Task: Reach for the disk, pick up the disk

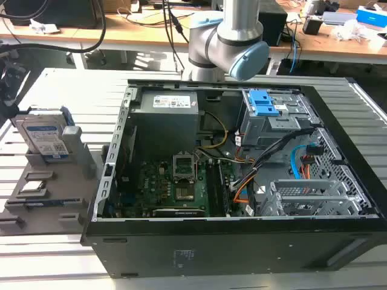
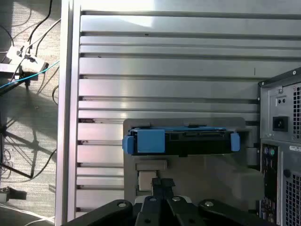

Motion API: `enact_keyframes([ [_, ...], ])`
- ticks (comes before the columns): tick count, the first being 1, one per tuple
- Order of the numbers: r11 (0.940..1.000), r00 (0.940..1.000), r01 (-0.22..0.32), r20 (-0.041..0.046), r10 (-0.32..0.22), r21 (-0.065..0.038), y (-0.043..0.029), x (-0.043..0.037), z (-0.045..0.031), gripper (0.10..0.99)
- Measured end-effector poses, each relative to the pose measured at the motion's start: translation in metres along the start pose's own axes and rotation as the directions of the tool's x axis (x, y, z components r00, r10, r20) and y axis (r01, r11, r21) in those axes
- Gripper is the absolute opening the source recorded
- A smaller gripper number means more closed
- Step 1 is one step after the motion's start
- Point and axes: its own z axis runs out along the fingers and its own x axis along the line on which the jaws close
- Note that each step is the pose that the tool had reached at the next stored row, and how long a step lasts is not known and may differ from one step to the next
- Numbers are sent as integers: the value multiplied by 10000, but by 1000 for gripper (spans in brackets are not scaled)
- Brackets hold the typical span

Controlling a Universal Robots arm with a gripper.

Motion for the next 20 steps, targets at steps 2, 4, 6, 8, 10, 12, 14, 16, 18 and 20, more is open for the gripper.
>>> enact_keyframes([
  [2, 9993, 9993, 375, -15, -375, 0, 0, 1, 0, 106],
  [4, 9974, 9974, 715, -27, -715, -1, 0, 0, 0, 106],
  [6, 9947, 9947, 1026, -39, -1026, -2, 0, 0, 0, 106],
  [8, 9915, 9915, 1300, -49, -1300, -3, 0, 0, 0, 106],
  [10, 9878, 9878, 1556, -59, -1556, -4, 0, 0, 0, 106],
  [12, 9837, 9837, 1799, -69, -1799, -6, 0, 0, 0, 106],
  [14, 9783, 9783, 2073, -79, -2073, -7, 0, 0, 0, 106],
  [16, 9702, 9702, 2422, -93, -2422, -11, 0, 0, 0, 106],
  [18, 9476, 9475, 3194, -123, -3194, -18, 0, 0, 0, 106],
  [20, 9352, 9351, 3541, -136, -3541, -23, 0, 0, 0, 106],
])
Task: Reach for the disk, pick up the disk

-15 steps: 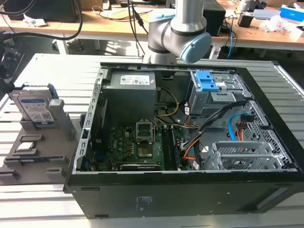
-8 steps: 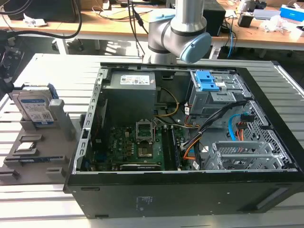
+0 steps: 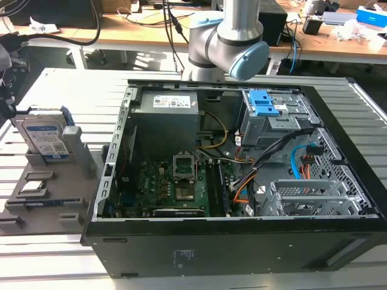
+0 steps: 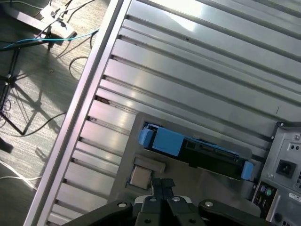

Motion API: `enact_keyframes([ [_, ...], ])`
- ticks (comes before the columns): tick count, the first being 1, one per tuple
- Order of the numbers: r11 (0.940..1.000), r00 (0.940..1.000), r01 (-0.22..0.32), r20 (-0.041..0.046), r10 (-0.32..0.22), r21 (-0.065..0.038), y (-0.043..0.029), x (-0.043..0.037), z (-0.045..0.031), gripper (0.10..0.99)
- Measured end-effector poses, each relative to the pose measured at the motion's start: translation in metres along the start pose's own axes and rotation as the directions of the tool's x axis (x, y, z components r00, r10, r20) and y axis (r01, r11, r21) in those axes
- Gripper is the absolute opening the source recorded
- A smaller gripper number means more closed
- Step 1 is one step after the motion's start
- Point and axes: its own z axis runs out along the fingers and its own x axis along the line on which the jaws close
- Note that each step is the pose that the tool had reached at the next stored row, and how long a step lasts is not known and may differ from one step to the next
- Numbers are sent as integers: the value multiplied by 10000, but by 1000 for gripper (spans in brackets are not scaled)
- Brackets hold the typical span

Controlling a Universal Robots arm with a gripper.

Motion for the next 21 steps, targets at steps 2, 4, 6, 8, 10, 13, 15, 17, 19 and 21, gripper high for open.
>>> enact_keyframes([
  [2, 9990, 9990, 443, -16, -443, 0, 0, 0, 0, 106],
  [4, 9963, 9963, 860, -33, -860, -1, 0, 0, 0, 106],
  [6, 9918, 9918, 1278, -49, -1278, -3, 0, 0, 0, 106],
  [8, 9854, 9854, 1703, -65, -1703, -5, 0, 0, 0, 106],
  [10, 9742, 9741, 2258, -86, -2258, -10, 0, 0, 0, 106],
  [13, 9559, 9558, 2937, -112, -2937, -17, 0, 0, 0, 106],
  [15, 9482, 9481, 3177, -121, -3177, -20, 0, 0, 0, 106],
  [17, 9333, 9332, 3592, -137, -3592, -25, 0, 0, 0, 106],
  [19, 9209, 9208, 3897, -148, -3897, -30, 0, 0, 0, 106],
  [21, 9028, 9027, 4300, -164, -4300, -37, 0, 0, 0, 106],
])
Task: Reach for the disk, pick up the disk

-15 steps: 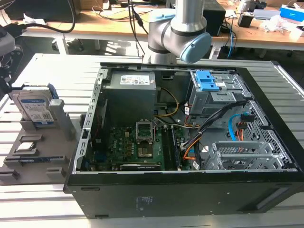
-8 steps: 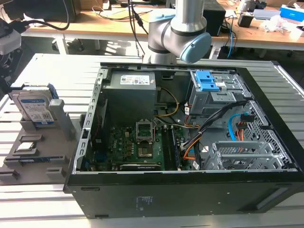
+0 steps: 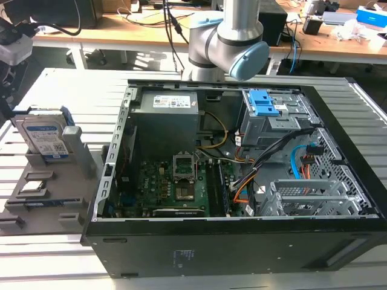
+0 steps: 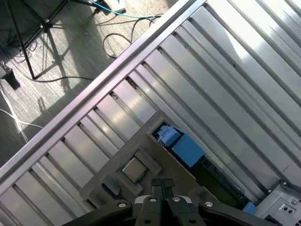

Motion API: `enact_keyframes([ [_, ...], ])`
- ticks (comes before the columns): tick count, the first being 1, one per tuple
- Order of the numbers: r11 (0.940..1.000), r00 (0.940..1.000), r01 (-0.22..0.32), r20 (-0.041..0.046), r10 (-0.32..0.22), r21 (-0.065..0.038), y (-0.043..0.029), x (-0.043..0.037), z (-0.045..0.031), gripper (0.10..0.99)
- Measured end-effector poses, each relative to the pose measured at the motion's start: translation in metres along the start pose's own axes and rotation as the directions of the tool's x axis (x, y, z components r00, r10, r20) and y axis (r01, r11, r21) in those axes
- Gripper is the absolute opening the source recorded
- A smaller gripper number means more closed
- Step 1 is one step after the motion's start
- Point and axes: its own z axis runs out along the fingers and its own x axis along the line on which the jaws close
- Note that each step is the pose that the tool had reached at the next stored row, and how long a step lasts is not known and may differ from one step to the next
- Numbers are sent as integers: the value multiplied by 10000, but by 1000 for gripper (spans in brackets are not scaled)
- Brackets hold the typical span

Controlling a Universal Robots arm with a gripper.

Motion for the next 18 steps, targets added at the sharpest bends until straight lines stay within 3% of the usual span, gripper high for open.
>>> enact_keyframes([
  [7, 9928, 9928, 1201, -46, -1201, -2, 0, 0, 0, 106],
  [14, 9757, 9757, 2190, -84, -2190, -8, 0, 0, 0, 106],
  [18, 9625, 9625, 2711, -104, -2711, -13, 0, 0, 0, 106],
])
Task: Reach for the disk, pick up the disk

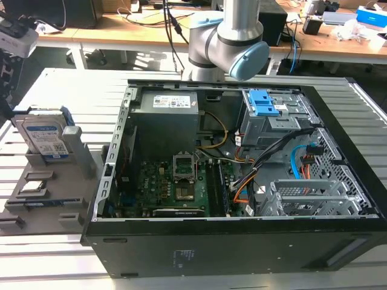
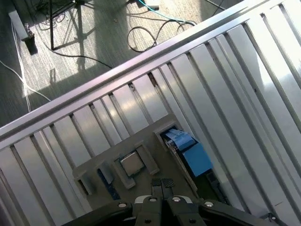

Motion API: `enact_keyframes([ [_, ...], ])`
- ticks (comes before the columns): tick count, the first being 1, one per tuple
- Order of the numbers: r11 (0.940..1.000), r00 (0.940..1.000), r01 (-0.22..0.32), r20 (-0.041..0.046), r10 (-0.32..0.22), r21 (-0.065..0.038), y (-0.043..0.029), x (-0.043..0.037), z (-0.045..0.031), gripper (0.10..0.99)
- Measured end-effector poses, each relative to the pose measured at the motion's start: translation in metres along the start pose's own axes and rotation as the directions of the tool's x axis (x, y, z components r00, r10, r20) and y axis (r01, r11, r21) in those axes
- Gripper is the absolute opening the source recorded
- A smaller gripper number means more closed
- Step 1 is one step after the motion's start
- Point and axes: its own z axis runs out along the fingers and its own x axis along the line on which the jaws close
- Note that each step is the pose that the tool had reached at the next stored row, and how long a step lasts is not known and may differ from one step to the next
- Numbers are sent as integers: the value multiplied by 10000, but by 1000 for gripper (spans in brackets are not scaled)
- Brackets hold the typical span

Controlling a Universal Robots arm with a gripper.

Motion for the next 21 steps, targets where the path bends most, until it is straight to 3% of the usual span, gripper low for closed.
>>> enact_keyframes([
  [3, 9992, 9992, 405, -15, -405, 0, 0, 0, 0, 106],
  [11, 9891, 9891, 1470, -57, -1470, -4, 0, 0, 0, 106],
  [21, 9657, 9657, 2596, -100, -2596, -12, 0, 0, 0, 106],
])
